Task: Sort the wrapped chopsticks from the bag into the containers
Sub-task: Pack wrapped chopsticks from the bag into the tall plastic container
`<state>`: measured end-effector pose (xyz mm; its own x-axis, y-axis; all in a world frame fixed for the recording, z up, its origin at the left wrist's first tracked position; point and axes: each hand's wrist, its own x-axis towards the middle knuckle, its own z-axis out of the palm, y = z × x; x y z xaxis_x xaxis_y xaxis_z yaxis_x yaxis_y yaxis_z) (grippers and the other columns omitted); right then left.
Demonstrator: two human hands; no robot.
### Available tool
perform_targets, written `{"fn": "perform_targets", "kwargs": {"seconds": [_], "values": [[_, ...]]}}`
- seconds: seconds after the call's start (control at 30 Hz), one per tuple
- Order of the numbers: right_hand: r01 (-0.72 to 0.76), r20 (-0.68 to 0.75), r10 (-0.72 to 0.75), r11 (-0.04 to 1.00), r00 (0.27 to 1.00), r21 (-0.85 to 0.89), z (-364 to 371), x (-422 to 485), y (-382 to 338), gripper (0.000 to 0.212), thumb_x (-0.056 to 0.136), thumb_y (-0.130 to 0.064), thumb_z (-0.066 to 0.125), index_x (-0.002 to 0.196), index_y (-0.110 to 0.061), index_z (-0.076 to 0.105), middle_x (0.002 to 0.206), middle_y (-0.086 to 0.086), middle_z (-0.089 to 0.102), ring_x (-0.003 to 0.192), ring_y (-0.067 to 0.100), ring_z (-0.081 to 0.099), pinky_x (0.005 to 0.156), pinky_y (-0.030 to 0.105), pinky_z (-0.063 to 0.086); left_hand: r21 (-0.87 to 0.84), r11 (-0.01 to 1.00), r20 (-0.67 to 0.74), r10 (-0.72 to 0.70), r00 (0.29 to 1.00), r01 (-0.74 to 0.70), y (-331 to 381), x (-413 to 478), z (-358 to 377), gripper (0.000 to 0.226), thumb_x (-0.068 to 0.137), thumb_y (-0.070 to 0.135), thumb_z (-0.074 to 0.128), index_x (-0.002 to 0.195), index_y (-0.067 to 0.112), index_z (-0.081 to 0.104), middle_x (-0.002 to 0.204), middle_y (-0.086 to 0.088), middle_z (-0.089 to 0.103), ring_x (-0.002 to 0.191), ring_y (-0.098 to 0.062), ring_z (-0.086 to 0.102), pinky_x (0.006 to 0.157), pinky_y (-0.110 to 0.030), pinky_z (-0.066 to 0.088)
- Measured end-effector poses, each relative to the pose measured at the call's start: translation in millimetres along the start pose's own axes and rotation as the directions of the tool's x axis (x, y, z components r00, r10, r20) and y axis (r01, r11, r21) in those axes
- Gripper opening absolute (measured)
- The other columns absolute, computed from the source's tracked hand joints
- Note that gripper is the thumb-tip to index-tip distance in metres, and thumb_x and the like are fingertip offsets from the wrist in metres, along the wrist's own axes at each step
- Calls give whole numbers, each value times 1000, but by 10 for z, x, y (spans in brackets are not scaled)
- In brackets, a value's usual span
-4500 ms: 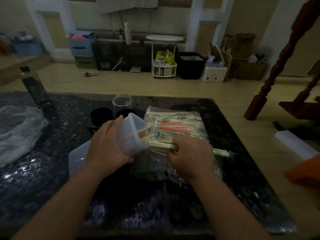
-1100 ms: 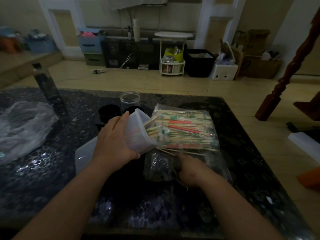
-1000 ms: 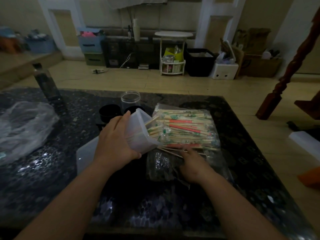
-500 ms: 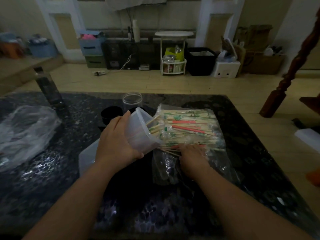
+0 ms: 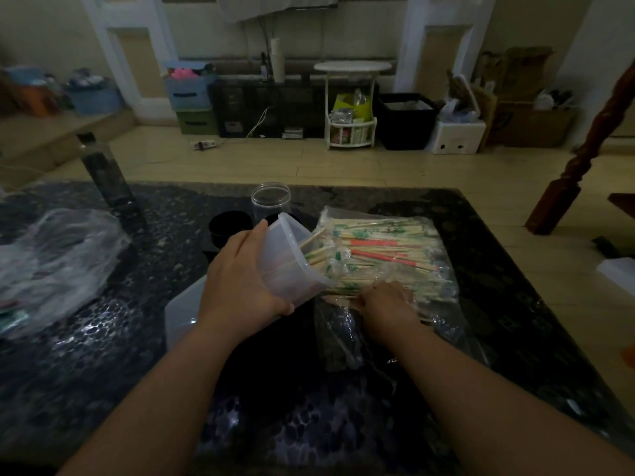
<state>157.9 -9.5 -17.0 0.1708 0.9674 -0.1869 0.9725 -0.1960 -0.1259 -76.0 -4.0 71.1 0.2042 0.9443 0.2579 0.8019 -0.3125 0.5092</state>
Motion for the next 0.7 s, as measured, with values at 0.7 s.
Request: {"fn": "perform_targets", "kwargs": {"seconds": [0.7], "values": [[41,25,-39,998,999,-51,-33,4,23,33,97,-19,50,130,-13,53,134,16,49,127,34,42,106,39,34,17,1000,14,14,1000,-15,14,-5,30,134,45,35,94,154,30,18,148,5,30,134,-20,32,106,-37,32]]}}
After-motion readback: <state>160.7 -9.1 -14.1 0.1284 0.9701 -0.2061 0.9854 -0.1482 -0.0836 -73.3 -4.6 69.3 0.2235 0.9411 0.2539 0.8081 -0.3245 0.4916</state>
